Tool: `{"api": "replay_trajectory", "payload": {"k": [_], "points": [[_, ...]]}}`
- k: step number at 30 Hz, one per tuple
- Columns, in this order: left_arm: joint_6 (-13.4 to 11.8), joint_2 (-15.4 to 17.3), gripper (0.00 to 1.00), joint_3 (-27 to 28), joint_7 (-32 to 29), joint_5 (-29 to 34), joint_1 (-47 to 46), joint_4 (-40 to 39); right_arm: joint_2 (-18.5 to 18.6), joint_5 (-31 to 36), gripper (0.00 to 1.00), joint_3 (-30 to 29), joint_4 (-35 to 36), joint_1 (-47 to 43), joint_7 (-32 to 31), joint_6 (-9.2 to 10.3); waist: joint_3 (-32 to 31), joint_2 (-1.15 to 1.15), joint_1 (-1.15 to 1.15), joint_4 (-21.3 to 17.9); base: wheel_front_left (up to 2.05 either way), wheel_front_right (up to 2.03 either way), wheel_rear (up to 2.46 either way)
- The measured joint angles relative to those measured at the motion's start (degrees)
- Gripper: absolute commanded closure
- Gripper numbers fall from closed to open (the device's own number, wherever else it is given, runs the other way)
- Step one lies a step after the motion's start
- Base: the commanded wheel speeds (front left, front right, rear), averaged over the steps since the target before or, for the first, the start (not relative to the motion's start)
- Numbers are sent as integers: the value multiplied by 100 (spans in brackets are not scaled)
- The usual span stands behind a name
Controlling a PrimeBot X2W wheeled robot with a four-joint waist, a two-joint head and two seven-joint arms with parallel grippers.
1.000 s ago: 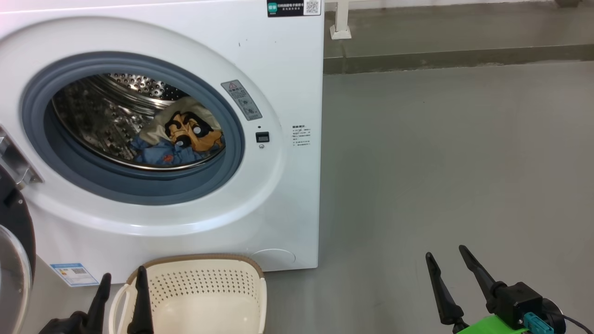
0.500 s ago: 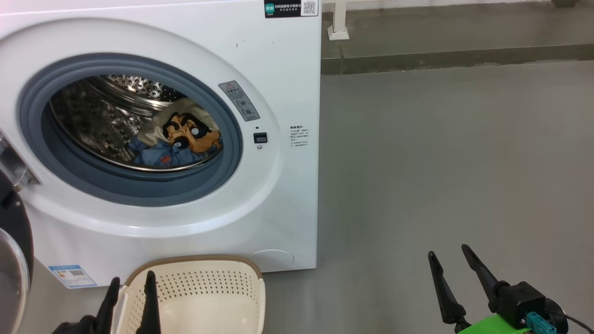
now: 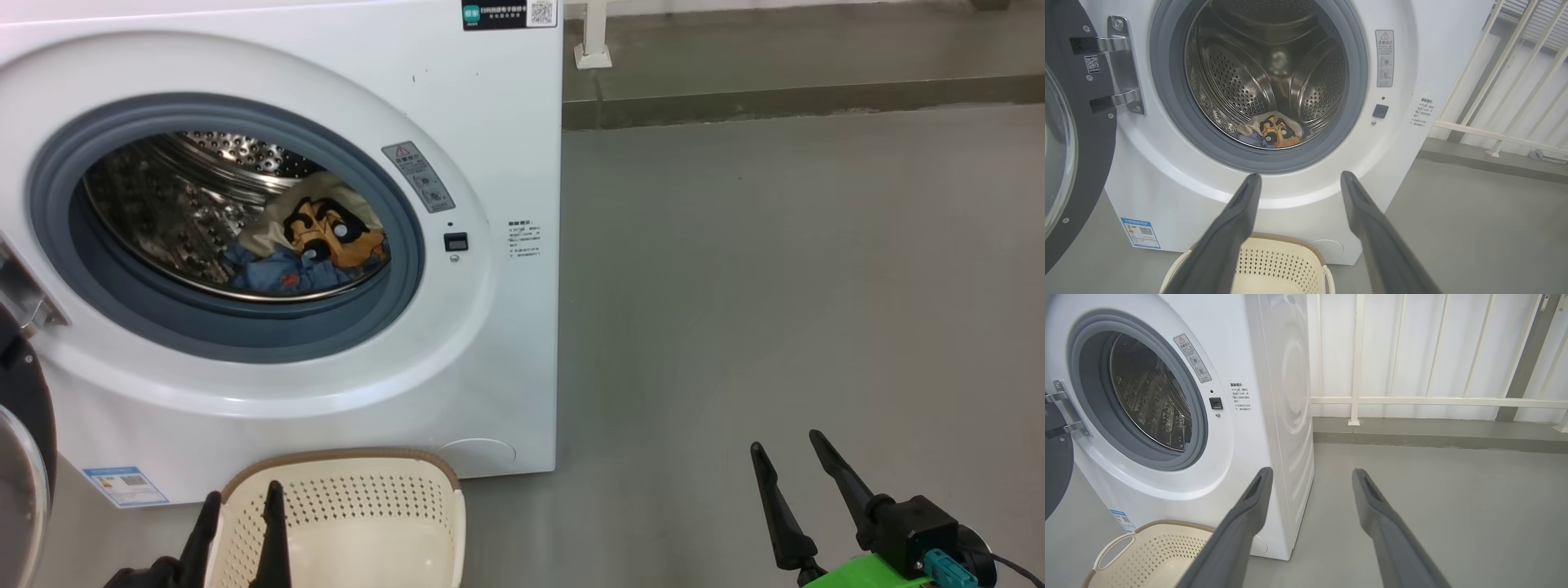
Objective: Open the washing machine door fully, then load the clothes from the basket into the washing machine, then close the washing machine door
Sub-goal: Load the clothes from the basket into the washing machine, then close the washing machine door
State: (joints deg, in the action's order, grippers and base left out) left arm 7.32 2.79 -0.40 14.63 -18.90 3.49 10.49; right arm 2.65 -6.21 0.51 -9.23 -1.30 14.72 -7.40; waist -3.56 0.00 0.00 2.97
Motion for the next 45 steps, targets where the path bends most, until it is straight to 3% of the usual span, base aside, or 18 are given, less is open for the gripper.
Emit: {"api": "replay_trajectory", "payload": {"k": [45], "points": [[1,35,0,-157,0,-260,-28,144,0,9,0,30,35,1,0,0,75,0,0,-10,-10,10,0]]}}
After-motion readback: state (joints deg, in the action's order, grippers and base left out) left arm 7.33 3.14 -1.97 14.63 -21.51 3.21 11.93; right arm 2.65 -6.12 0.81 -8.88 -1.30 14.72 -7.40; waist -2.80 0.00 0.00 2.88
